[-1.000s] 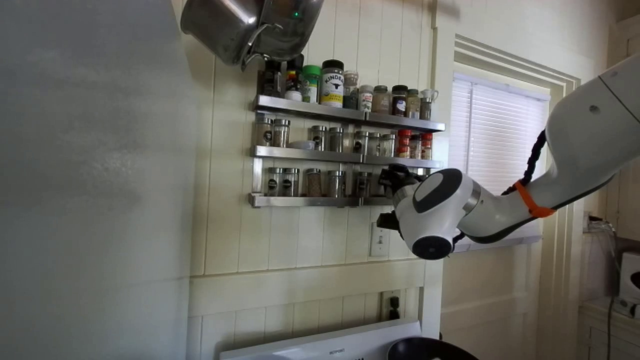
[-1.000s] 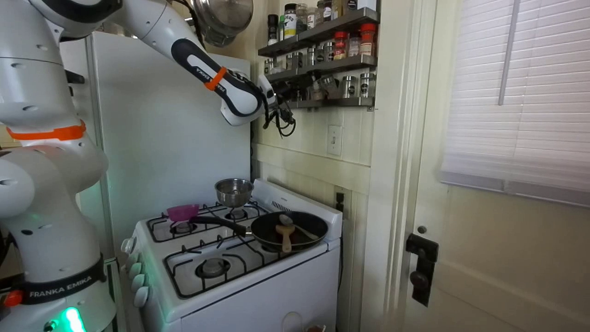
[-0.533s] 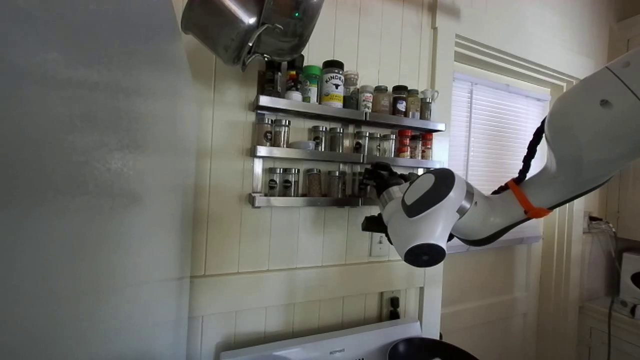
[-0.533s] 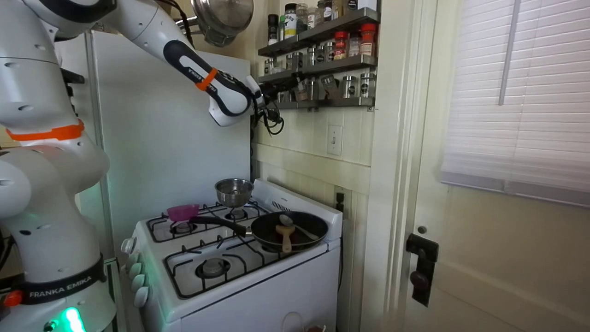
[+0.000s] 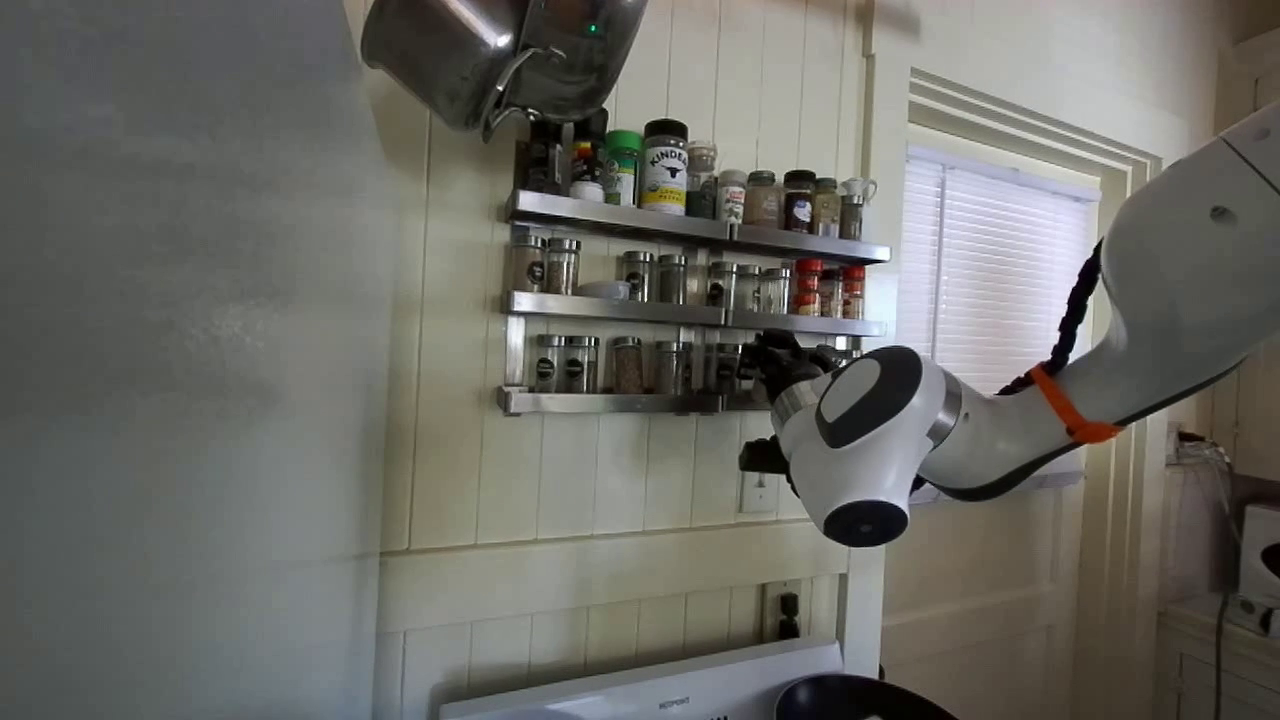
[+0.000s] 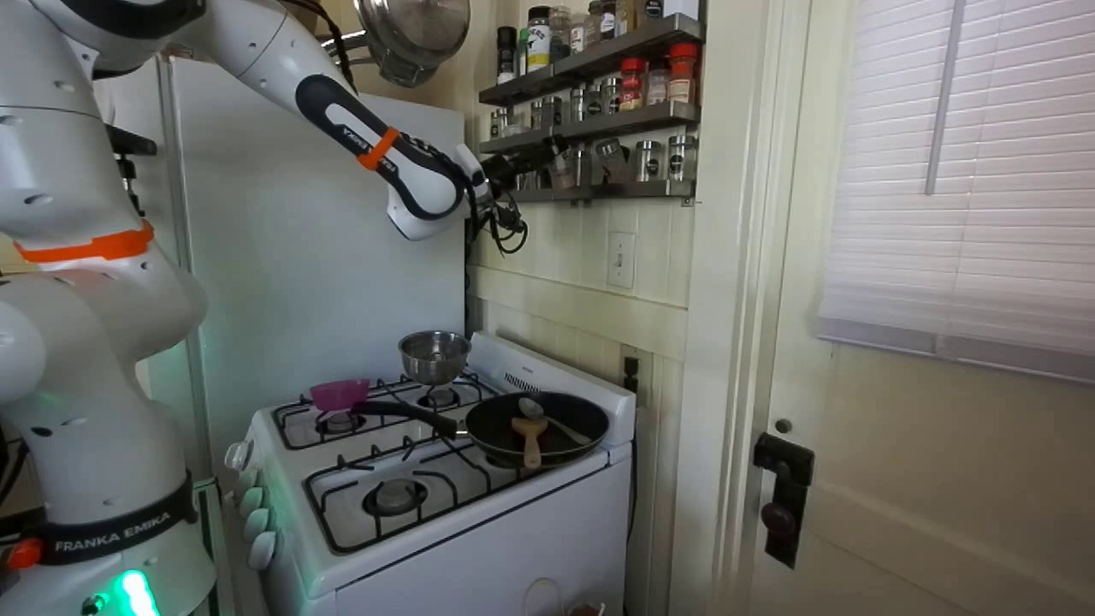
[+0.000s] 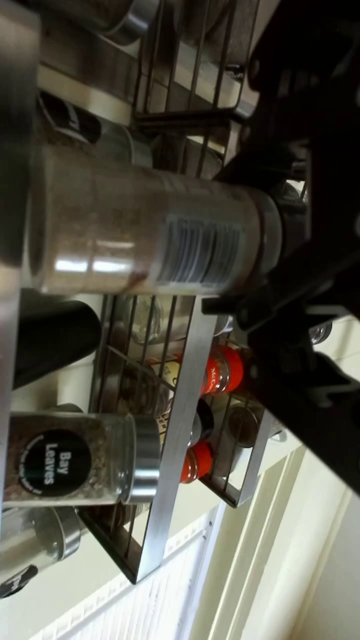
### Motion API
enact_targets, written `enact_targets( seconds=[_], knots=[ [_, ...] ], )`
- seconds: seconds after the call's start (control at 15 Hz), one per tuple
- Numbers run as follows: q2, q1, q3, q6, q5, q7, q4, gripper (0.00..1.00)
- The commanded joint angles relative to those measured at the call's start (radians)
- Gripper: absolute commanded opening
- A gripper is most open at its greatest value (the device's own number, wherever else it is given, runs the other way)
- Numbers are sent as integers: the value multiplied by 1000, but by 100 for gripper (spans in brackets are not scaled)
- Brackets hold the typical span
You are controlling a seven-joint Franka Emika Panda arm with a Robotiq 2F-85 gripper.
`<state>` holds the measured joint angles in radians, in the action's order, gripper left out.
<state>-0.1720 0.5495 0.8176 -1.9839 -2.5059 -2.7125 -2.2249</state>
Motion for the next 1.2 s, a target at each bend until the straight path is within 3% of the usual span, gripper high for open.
enact_targets(
  seconds=[0.0, 0.93, 1.13],
  knots=[
    [-39, 37, 34, -38, -8, -48, -49, 25],
    [-104, 53, 145, -58, -8, -19, -141, 25],
    [-130, 70, 169, -14, -8, -27, -165, 25]
  ],
)
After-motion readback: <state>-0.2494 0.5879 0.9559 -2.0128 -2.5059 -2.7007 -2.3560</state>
